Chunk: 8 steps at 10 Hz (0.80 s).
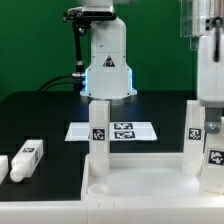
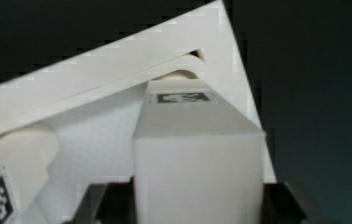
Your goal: Assemble desk
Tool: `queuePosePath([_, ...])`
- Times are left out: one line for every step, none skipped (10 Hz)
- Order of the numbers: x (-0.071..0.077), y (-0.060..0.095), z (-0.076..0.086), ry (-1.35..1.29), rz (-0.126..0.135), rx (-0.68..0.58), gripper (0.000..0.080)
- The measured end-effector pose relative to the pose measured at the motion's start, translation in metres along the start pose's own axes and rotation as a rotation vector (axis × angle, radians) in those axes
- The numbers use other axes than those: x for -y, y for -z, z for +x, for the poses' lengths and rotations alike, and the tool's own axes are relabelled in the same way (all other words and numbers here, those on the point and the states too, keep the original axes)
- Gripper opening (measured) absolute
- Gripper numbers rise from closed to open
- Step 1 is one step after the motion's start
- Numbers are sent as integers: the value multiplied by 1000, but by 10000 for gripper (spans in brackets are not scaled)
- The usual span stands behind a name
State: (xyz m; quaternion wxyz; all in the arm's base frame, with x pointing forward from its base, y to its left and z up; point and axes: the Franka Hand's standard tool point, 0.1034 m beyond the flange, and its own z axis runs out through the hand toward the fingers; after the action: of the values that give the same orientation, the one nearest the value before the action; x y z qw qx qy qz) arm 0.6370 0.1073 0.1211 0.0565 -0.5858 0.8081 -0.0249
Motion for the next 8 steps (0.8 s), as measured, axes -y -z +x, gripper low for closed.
queuePosePath([0, -1, 0, -9, -1, -1, 286])
queuePosePath([1, 0, 0, 118, 3, -14, 392])
queuePosePath([2, 1, -4, 361, 14, -31, 572])
queuePosePath([0, -1, -13, 572, 44, -26, 572])
queuePosePath([-5, -3, -19, 698, 37, -17, 633])
queuePosePath([-3, -2, -15, 694, 38, -21, 646])
queuePosePath([-2, -2, -13, 778, 38, -27, 646])
queuePosePath([-2, -2, -13, 858, 37, -29, 649])
